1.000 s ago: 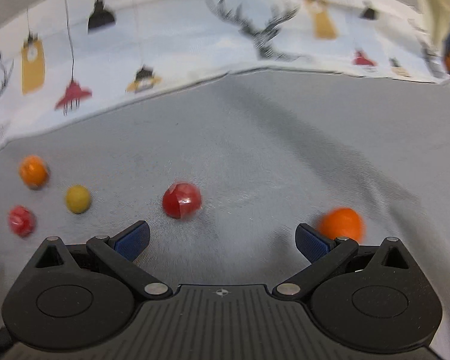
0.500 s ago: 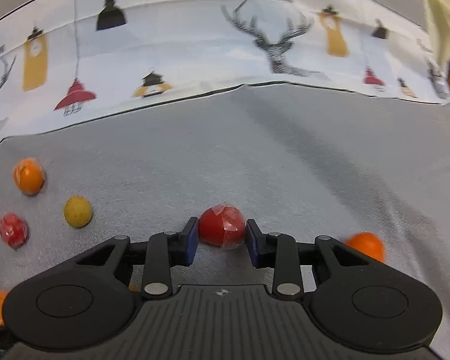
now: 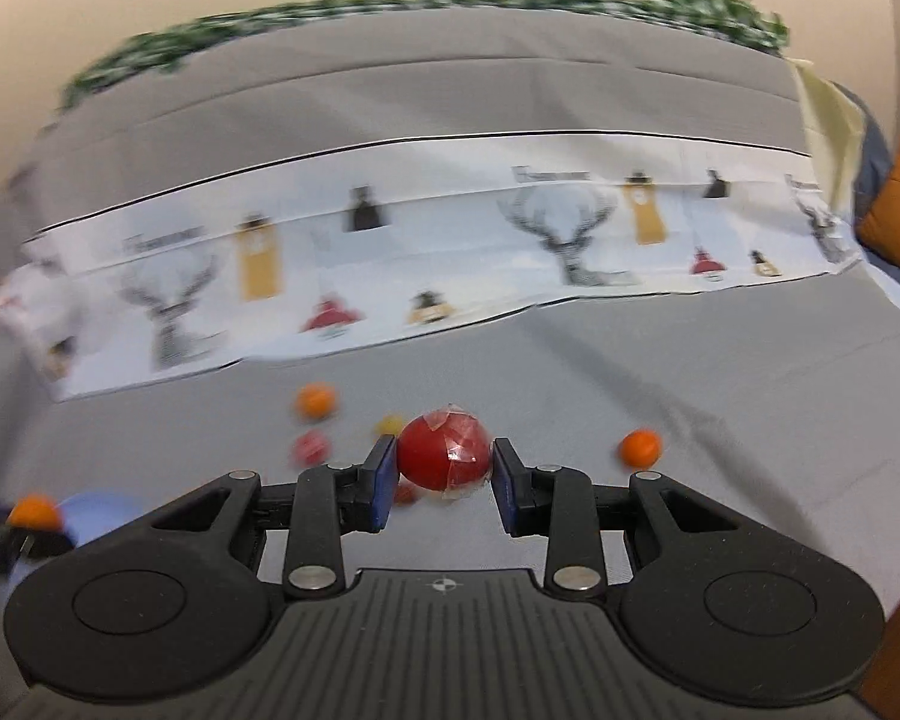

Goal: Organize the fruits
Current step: 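Move both fruits over the blue plate and release them onto it, then withdraw both tools from the plate, then grasp a red fruit with the left tool while the right tool grasps a yellow fruit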

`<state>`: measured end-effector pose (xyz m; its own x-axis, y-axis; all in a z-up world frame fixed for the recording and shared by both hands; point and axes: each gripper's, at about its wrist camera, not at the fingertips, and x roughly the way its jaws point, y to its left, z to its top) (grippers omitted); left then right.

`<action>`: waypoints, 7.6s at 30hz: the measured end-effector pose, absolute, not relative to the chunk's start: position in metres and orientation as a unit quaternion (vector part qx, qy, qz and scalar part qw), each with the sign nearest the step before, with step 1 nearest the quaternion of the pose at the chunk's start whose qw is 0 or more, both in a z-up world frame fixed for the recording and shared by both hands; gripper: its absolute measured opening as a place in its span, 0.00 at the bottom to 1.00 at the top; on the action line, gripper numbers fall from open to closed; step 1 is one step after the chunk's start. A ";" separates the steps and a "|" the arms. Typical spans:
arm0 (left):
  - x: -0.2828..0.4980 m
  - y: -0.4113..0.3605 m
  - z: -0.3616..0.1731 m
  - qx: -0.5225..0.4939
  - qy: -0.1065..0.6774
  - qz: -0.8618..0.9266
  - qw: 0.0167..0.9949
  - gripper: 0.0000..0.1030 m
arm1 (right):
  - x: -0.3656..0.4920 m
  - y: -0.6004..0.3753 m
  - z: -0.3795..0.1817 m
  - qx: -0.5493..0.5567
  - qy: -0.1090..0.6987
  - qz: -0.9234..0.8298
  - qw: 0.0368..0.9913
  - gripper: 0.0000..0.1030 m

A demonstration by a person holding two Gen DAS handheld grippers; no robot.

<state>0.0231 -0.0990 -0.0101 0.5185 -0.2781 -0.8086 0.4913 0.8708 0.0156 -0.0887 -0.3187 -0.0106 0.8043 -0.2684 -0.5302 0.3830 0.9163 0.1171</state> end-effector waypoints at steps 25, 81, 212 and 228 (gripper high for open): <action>-0.102 0.062 0.042 0.053 0.389 -0.169 0.904 0.35 | -0.195 -0.107 0.038 0.009 0.239 -0.028 0.971 0.33; 0.047 0.042 -0.034 0.063 0.458 -0.153 0.873 0.35 | -0.043 -0.103 -0.035 0.004 0.347 0.007 0.938 0.34; 0.221 -0.273 -0.178 0.169 0.428 -0.305 0.834 0.42 | 0.074 -0.380 -0.176 0.076 0.316 -0.283 0.902 0.64; 0.108 -0.154 -0.044 0.165 0.361 -0.281 0.874 0.32 | 0.005 -0.383 -0.108 0.124 0.228 -0.398 0.880 0.28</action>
